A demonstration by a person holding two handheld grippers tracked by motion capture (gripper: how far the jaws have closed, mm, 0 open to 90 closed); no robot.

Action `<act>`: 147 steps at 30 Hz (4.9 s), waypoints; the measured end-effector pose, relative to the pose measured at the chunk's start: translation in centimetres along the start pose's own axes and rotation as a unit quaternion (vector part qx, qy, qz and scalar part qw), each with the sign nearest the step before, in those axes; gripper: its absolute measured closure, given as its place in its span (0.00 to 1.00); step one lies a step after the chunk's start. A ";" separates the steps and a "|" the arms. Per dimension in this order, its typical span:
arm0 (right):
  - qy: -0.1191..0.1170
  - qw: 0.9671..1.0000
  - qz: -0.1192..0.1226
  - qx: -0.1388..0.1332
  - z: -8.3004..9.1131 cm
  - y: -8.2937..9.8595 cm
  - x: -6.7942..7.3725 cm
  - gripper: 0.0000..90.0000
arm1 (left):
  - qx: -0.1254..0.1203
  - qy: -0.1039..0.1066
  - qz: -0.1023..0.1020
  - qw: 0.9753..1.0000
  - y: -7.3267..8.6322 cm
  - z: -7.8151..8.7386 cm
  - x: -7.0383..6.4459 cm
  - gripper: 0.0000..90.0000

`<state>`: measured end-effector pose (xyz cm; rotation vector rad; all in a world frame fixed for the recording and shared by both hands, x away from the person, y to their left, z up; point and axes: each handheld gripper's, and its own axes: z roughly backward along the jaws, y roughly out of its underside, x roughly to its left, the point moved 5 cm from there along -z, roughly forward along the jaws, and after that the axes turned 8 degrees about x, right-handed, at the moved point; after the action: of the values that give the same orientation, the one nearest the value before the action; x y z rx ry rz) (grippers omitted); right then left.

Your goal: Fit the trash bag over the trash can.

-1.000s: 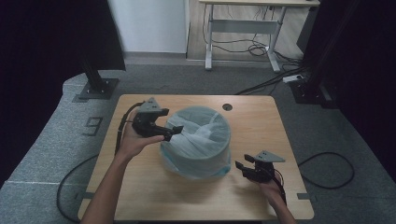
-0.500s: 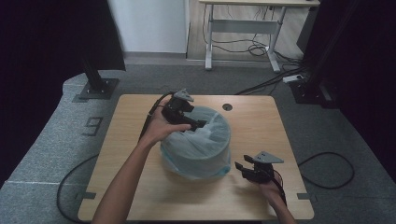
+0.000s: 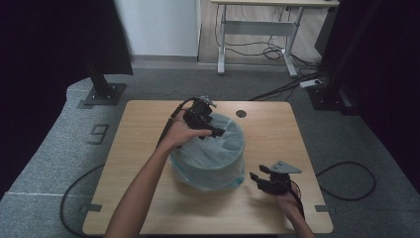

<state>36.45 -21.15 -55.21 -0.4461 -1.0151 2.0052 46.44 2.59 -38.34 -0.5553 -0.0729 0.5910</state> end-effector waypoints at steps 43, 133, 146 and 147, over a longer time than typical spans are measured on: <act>0.007 1.000 0.003 0.006 0.1 0.3 -0.1 0.50 | -0.010 -0.005 -0.023 1.000 0.6 2.1 -2.7 0.30; 0.022 0.999 0.020 0.015 0.0 0.7 0.3 0.49 | 0.055 -0.026 -0.009 0.998 4.7 2.9 0.9 0.41; 0.023 0.999 0.018 0.013 0.2 0.7 0.1 0.49 | 0.150 -0.040 -0.014 0.988 4.5 -0.4 1.0 0.41; 0.023 1.000 0.018 0.013 0.2 0.7 0.1 0.49 | 0.151 -0.042 -0.014 0.988 4.5 -0.5 1.0 0.41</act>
<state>35.93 -21.40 -55.66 -0.4968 -0.9592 2.0276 45.08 6.03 -41.20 -0.2353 -0.0688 0.5848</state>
